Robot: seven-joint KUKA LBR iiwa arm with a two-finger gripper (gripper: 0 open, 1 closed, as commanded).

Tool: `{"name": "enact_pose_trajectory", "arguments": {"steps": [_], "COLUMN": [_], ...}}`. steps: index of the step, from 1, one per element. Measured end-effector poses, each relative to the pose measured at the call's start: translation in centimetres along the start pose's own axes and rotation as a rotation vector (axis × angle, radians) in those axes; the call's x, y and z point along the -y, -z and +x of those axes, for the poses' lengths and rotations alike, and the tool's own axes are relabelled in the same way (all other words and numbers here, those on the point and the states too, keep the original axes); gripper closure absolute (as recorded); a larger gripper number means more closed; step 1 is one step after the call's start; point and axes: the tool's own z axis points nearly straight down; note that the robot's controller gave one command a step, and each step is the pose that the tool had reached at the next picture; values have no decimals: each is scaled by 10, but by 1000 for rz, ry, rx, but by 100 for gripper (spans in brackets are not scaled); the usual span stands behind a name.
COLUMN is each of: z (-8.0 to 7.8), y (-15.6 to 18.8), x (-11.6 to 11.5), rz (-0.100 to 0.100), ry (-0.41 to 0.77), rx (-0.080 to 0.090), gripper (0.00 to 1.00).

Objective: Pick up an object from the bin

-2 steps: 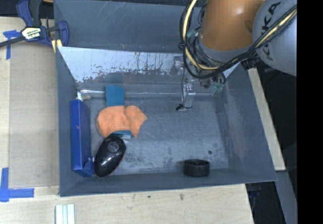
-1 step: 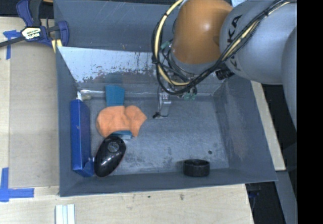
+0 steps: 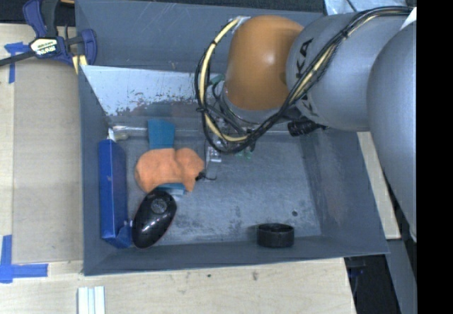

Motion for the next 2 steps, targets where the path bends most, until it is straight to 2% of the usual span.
{"name": "enact_pose_trajectory", "arguments": {"steps": [1, 2], "z": [11, -39], "y": [-21, -54], "x": [-47, -35], "rz": [3, 3], "ry": [109, 302], "rx": [7, 16], "gripper": [0, 100]}}
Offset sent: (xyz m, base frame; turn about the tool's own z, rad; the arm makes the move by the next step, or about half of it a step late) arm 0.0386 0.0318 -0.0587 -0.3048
